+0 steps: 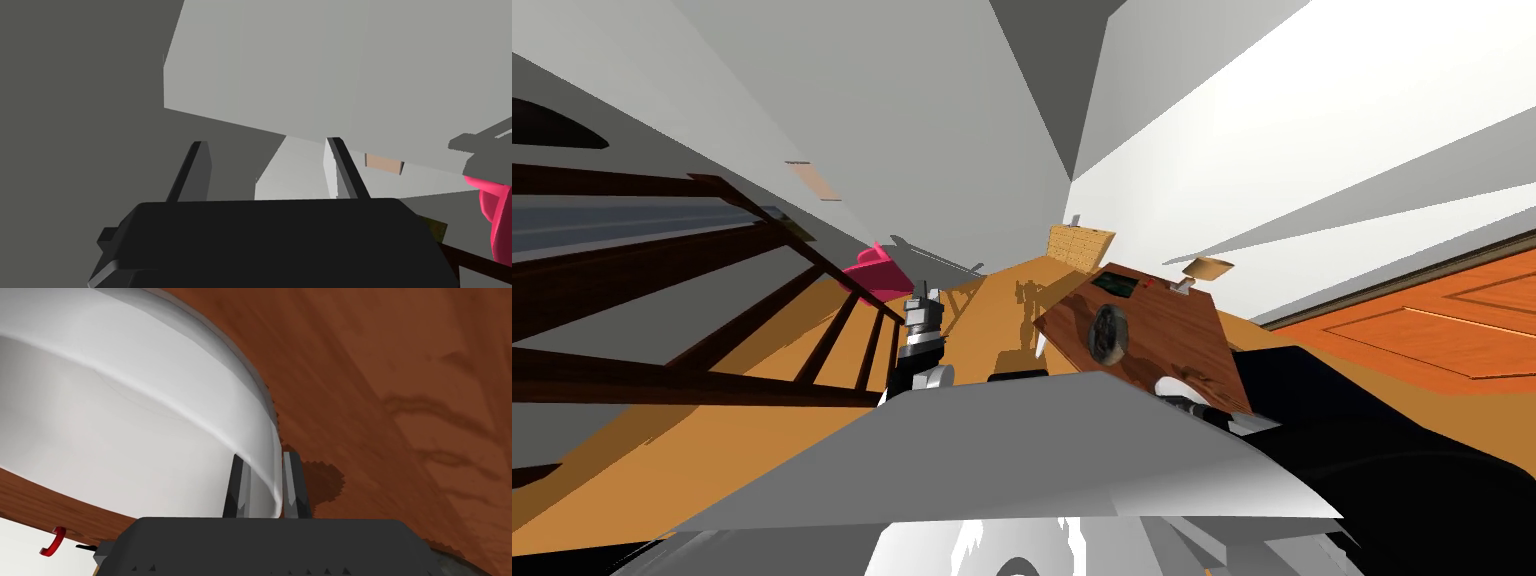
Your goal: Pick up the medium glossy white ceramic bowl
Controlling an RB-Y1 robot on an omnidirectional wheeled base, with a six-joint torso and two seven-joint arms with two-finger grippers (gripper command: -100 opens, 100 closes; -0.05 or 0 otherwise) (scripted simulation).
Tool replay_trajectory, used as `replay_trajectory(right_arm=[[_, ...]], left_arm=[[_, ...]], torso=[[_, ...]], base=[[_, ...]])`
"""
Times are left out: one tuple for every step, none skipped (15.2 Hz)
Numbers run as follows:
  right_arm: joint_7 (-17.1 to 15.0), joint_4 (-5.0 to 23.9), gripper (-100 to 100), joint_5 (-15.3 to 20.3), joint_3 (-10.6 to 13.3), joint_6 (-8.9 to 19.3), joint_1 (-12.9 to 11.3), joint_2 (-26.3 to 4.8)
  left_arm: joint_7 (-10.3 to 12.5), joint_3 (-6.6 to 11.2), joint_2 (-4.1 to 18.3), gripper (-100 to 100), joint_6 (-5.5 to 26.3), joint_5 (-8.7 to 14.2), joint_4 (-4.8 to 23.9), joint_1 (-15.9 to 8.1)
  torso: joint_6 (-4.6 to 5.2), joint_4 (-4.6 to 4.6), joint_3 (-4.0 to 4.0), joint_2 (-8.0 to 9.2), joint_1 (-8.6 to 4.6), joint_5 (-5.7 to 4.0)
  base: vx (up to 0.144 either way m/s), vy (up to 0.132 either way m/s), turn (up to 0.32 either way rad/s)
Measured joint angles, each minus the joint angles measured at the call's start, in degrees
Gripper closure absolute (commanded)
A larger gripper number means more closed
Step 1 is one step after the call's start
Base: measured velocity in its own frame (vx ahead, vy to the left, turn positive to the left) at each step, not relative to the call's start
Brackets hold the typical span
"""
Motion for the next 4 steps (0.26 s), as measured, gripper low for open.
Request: replay_trajectory(right_arm=[[0.0,0.0,100,0.0,0.0,0.0,0.0,0.0],[-0.2,-0.6,100,-0.1,0.0,0.0,0.2,-0.7],[-0.5,-1.1,100,-0.3,0.0,-0.2,0.6,-1.7],[-0.8,-1.4,100,-0.5,0.0,-0.6,0.8,-2.7]], left_arm=[[0.0,0.00,0.0,0,0.0,0.0,0.0,0.0],[0.0,0.00,0.0,0,0.0,0.0,0.0,0.0],[0.0,0.00,0.0,0,0.0,0.0,0.0,0.0],[0.0,0.00,0.0,0,0.0,0.0,0.0,0.0]], torso=[[-0.01,0.00,0.00,0.00,0.00,0.00],[0.03,-0.01,0.00,0.01,0.07,0.04],[0.04,-0.01,0.01,0.03,0.19,0.08],[0.04,-0.01,0.01,0.03,0.30,0.11]], base=[[-0.002,0.026,-0.088],[-0.005,0.058,-0.115],[-0.002,0.077,-0.105],[0.000,0.047,-0.050]])
